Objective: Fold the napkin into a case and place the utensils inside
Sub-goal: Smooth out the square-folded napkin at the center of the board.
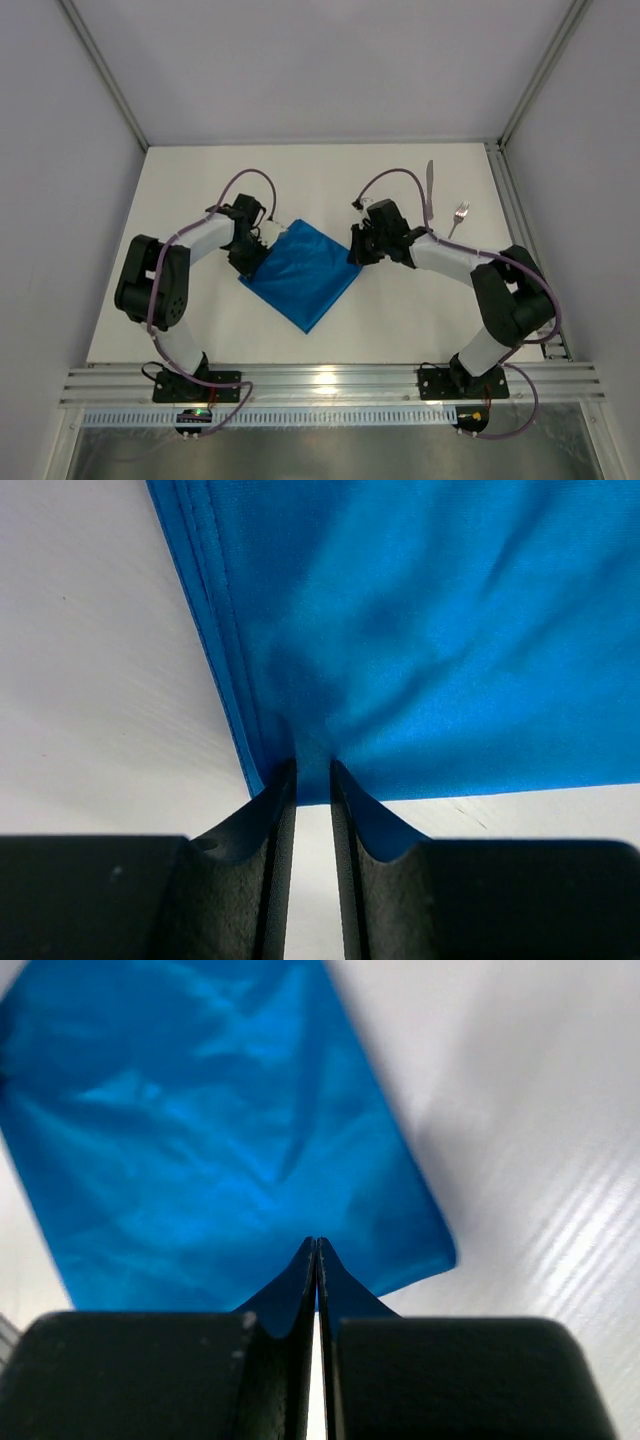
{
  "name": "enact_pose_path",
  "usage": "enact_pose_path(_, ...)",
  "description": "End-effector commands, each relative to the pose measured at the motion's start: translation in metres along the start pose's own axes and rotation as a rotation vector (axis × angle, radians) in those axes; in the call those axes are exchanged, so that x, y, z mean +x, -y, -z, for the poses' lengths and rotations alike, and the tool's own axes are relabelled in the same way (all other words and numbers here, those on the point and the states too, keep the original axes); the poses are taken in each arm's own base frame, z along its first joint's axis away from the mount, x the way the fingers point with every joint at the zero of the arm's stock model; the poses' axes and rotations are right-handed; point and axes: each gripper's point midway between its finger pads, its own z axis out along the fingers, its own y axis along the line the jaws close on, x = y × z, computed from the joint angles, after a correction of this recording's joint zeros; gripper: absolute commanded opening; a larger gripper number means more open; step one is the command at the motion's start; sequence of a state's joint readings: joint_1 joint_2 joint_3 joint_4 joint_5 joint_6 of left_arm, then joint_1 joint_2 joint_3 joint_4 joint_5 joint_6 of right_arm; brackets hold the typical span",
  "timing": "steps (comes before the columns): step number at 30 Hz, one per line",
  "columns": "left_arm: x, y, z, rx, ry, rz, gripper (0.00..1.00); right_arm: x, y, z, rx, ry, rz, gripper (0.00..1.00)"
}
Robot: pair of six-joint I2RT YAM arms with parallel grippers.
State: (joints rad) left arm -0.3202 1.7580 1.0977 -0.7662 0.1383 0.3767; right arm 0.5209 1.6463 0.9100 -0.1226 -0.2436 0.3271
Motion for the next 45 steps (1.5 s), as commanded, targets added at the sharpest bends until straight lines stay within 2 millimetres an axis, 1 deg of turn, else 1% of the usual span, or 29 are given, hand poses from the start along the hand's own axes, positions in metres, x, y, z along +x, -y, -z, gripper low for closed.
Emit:
enact_pose_path(1, -0.007, -0.001, 0.017, -0.024, 0.080, -0.047, 0.22, -0.023, -0.058, 0.026, -0.098, 0.146, 0.193, 0.04)
enact_pose_path(2, -0.003, 0.004, 0.017, -0.005, 0.080, -0.048, 0.23, -0.016, -0.070, 0.025, -0.131, 0.149, 0.221, 0.04)
enact_pose_path(3, -0.003, 0.006, 0.021, -0.005, 0.093, -0.047, 0.23, 0.000, -0.078, 0.023, -0.162, 0.129, 0.255, 0.04)
enact_pose_path(4, -0.002, 0.006, 0.022, -0.003, 0.099, -0.045, 0.23, 0.007, -0.109, 0.022, -0.254, 0.147, 0.319, 0.04)
enact_pose_path(6, 0.000, 0.008, 0.021, 0.000, 0.107, -0.037, 0.23, 0.031, -0.125, 0.014, -0.320, 0.109, 0.374, 0.04)
enact_pose_path(7, -0.002, 0.006, 0.021, -0.010, 0.117, -0.028, 0.23, 0.035, -0.140, 0.014, -0.387, 0.121, 0.402, 0.04)
enact_pose_path(8, -0.001, 0.005, 0.019, -0.012, 0.115, -0.029, 0.23, 0.046, -0.151, 0.011, -0.421, 0.109, 0.426, 0.04)
enact_pose_path(10, 0.000, 0.002, 0.013, -0.019, 0.094, -0.020, 0.22, 0.066, -0.155, -0.002, -0.431, 0.060, 0.482, 0.04)
enact_pose_path(11, 0.001, 0.002, 0.010, -0.016, 0.088, -0.019, 0.22, 0.081, -0.153, -0.013, -0.366, 0.032, 0.524, 0.04)
enact_pose_path(14, 0.002, 0.001, 0.001, -0.009, 0.076, -0.014, 0.22, 0.101, -0.146, -0.025, -0.308, 0.013, 0.598, 0.04)
enact_pose_path(15, 0.002, 0.000, 0.000, -0.010, 0.074, -0.012, 0.22, 0.114, -0.142, -0.028, -0.307, -0.015, 0.603, 0.04)
enact_pose_path(17, 0.004, -0.002, -0.006, -0.015, 0.057, -0.008, 0.22, 0.127, -0.132, -0.030, -0.286, -0.042, 0.598, 0.04)
enact_pose_path(19, 0.006, -0.003, -0.011, -0.021, 0.041, -0.007, 0.21, 0.136, -0.131, -0.027, -0.282, -0.048, 0.610, 0.04)
enact_pose_path(20, 0.008, -0.003, -0.014, -0.019, 0.028, -0.006, 0.21, 0.145, -0.125, -0.025, -0.272, -0.063, 0.611, 0.04)
enact_pose_path(23, 0.014, -0.003, -0.020, -0.012, 0.006, 0.001, 0.20, 0.150, -0.119, -0.020, -0.244, -0.053, 0.623, 0.04)
enact_pose_path(27, 0.014, -0.004, -0.022, -0.018, 0.004, -0.002, 0.20, 0.150, -0.117, -0.013, -0.238, -0.045, 0.626, 0.04)
enact_pose_path(31, 0.012, -0.006, -0.020, -0.029, 0.010, -0.004, 0.19, 0.143, -0.126, 0.001, -0.253, -0.019, 0.637, 0.04)
enact_pose_path(32, 0.012, -0.007, -0.019, -0.032, 0.012, -0.003, 0.20, 0.138, -0.127, 0.004, -0.248, 0.000, 0.624, 0.04)
enact_pose_path(33, 0.010, -0.006, -0.018, -0.028, 0.019, -0.005, 0.19, 0.126, -0.132, 0.013, -0.250, 0.044, 0.607, 0.04)
enact_pose_path(34, 0.009, -0.005, -0.015, -0.027, 0.028, -0.009, 0.20, 0.117, -0.133, 0.017, -0.250, 0.070, 0.555, 0.04)
enact_pose_path(35, 0.008, -0.004, -0.014, -0.025, 0.035, -0.013, 0.20, 0.105, -0.124, 0.020, -0.267, 0.078, 0.482, 0.04)
enact_pose_path(36, 0.008, -0.004, -0.013, -0.025, 0.040, -0.018, 0.20, 0.087, -0.130, 0.028, -0.314, 0.122, 0.390, 0.04)
enact_pose_path(38, 0.007, -0.003, -0.011, -0.024, 0.049, -0.022, 0.20, 0.071, -0.123, 0.032, -0.350, 0.139, 0.306, 0.04)
enact_pose_path(39, 0.007, -0.003, -0.011, -0.025, 0.049, -0.024, 0.20, 0.058, -0.110, 0.029, -0.320, 0.158, 0.264, 0.04)
enact_pose_path(41, 0.005, -0.003, -0.010, -0.020, 0.055, -0.025, 0.20, 0.051, -0.100, 0.022, -0.283, 0.151, 0.232, 0.04)
enact_pose_path(42, 0.004, -0.003, -0.009, -0.019, 0.058, -0.025, 0.20, 0.049, -0.088, 0.017, -0.242, 0.139, 0.203, 0.04)
enact_pose_path(43, 0.004, -0.003, -0.009, -0.020, 0.056, -0.023, 0.20, 0.054, -0.078, 0.006, -0.214, 0.102, 0.184, 0.04)
enact_pose_path(44, 0.004, -0.003, -0.009, -0.021, 0.057, -0.025, 0.20, 0.051, -0.073, 0.002, -0.202, 0.098, 0.151, 0.04)
enact_pose_path(45, 0.004, -0.003, -0.009, -0.021, 0.057, -0.030, 0.20, 0.051, -0.061, -0.005, -0.174, 0.087, 0.107, 0.04)
